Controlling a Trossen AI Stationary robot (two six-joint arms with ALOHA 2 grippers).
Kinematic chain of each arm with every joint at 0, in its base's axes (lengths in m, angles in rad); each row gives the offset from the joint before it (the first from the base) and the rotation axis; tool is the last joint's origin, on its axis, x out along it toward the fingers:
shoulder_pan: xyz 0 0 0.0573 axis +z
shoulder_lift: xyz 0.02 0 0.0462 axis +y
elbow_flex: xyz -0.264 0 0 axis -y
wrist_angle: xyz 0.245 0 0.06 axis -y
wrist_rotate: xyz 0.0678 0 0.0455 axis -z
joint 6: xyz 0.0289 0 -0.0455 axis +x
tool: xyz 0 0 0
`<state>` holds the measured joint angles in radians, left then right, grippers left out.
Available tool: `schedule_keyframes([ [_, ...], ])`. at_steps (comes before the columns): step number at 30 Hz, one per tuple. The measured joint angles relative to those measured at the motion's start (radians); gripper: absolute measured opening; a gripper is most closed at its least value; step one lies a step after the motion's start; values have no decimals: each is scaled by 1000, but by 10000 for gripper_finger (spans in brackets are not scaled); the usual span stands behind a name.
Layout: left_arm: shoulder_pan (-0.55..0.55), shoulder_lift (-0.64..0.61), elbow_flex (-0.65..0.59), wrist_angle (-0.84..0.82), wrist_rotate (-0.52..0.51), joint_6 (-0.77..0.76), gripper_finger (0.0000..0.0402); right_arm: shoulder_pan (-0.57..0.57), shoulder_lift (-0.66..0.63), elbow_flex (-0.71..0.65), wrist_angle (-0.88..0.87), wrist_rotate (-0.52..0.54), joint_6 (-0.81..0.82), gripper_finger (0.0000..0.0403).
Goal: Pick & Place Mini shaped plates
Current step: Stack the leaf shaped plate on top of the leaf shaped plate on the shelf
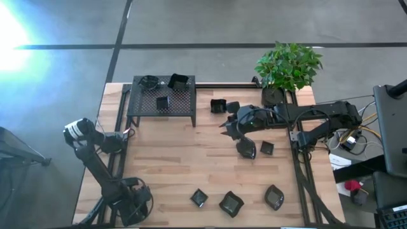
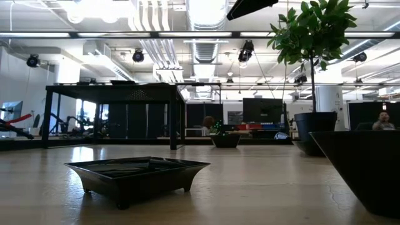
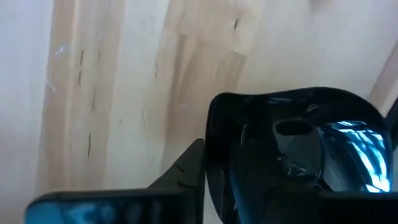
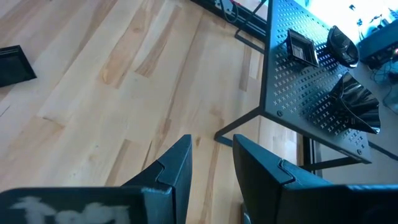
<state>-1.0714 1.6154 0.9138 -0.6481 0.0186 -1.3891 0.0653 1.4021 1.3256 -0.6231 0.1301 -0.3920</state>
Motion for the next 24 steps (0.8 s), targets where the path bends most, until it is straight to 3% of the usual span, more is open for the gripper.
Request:
schedule_keyframes([
  [5,1,-5,3,5,25,4,7,0,0,0,0,0,0,111],
  [11,1,-43,10,-6,4,6,1,0,0,0,0,0,0,111],
  [18,4,-175,17,-36,-138,-1,0,0,0,0,0,0,0,111],
  [24,33,-304,17,-178,-184,-19,0,0,0,0,0,0,0,111],
])
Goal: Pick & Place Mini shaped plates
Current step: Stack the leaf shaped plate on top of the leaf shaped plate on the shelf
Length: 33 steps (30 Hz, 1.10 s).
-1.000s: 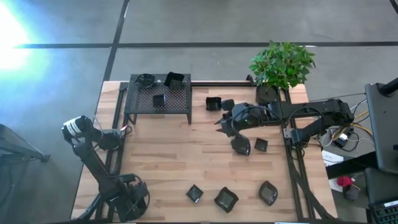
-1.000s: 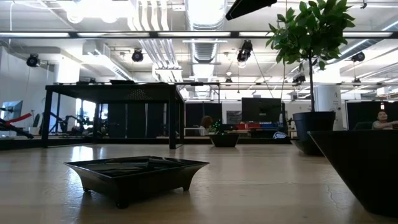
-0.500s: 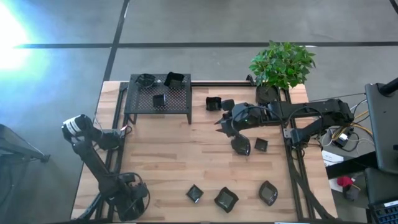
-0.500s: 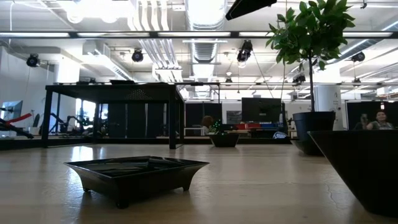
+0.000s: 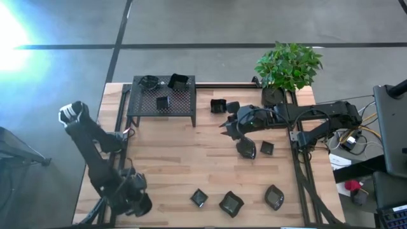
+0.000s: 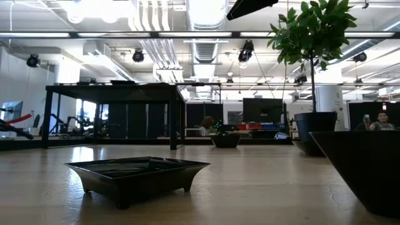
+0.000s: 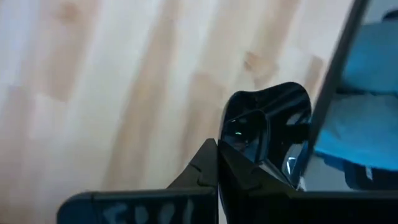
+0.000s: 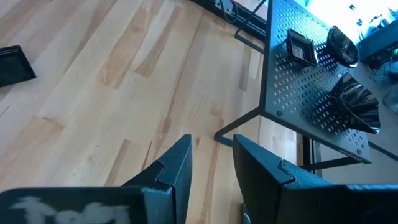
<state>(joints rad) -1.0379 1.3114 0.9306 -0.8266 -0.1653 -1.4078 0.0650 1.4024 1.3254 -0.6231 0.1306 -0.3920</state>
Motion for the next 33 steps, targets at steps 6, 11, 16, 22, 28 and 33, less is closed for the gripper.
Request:
schedule_keyframes([
  [6,71,-124,0,-144,-33,13,0,0,0,0,0,0,-4,111],
  [11,156,-212,0,-209,-136,-2,0,0,0,0,-1,0,-3,111],
  [16,262,-287,0,-211,-275,-9,0,0,0,0,-2,0,-32,111],
  [22,416,-381,0,-211,-362,37,0,0,0,0,-2,0,-38,111],
  [28,589,-472,3,-212,-343,215,0,0,0,0,-1,0,-38,111],
  [33,734,-481,81,-211,-346,487,0,0,0,0,-1,0,-38,111],
])
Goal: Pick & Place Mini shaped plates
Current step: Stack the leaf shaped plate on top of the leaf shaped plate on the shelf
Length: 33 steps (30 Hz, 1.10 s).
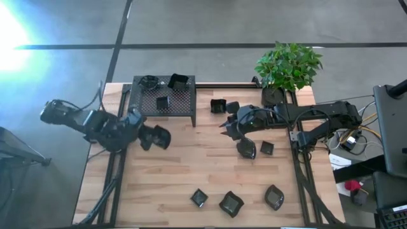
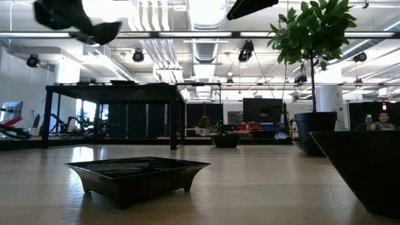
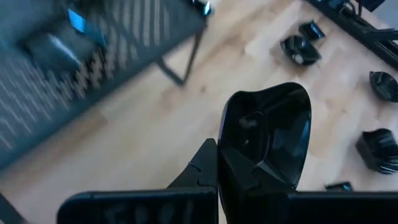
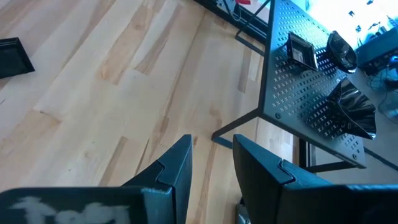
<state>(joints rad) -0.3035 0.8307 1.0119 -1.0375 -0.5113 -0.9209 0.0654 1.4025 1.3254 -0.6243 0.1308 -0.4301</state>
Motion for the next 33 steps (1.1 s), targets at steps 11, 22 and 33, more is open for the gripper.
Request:
schedule_keyframes([
  [11,397,103,329,-263,126,515,0,0,0,0,1,0,2,111],
  [22,727,334,574,-406,155,864,0,0,0,-1,1,0,4,111],
  [33,925,577,698,-507,138,1186,0,0,0,-2,1,0,4,111],
])
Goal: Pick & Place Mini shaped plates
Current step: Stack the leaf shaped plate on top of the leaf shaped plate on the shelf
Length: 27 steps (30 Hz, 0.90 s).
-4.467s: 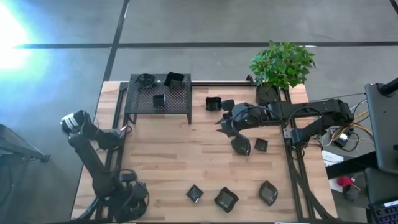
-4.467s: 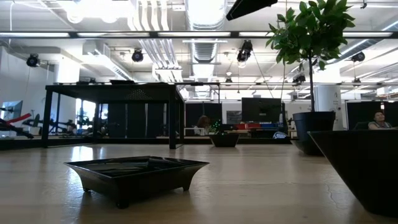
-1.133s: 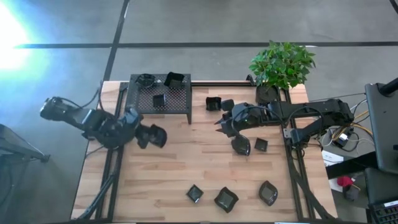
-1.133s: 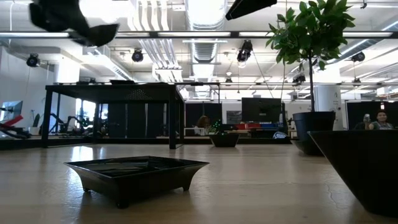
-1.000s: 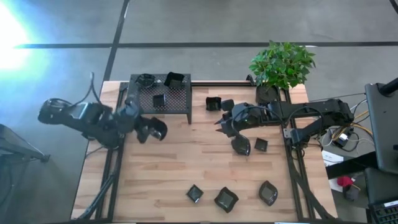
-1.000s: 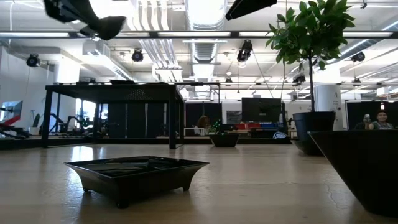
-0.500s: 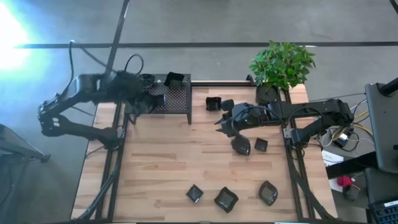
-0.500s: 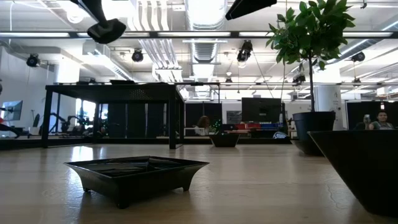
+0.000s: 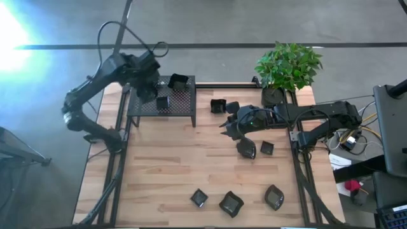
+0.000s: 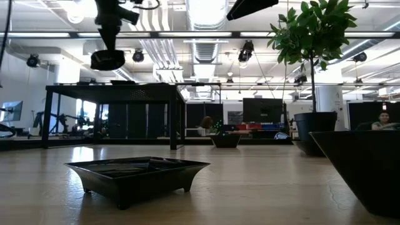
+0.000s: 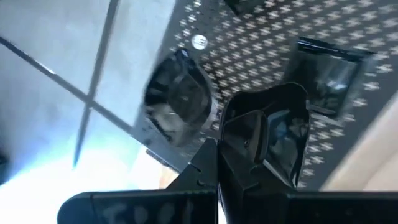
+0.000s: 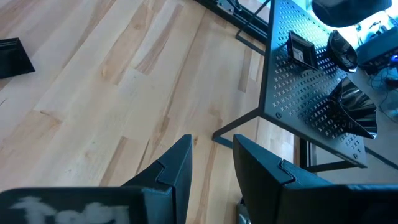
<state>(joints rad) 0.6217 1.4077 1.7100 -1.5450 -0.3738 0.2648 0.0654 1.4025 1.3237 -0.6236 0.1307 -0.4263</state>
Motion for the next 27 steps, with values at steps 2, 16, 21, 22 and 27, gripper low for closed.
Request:
schedule_keyframes([
  [2,11,47,42,-5,-36,39,0,0,0,0,0,0,0,111],
  [16,94,283,252,-26,-144,436,0,-1,0,-4,-1,0,0,111],
  [21,134,308,249,-26,-141,467,0,-1,0,-4,-1,0,-3,111],
  [22,141,312,249,-26,-137,467,0,-1,0,-4,-1,0,-3,111],
  [27,155,317,237,-26,-110,474,0,-1,0,-4,-1,0,-4,111],
])
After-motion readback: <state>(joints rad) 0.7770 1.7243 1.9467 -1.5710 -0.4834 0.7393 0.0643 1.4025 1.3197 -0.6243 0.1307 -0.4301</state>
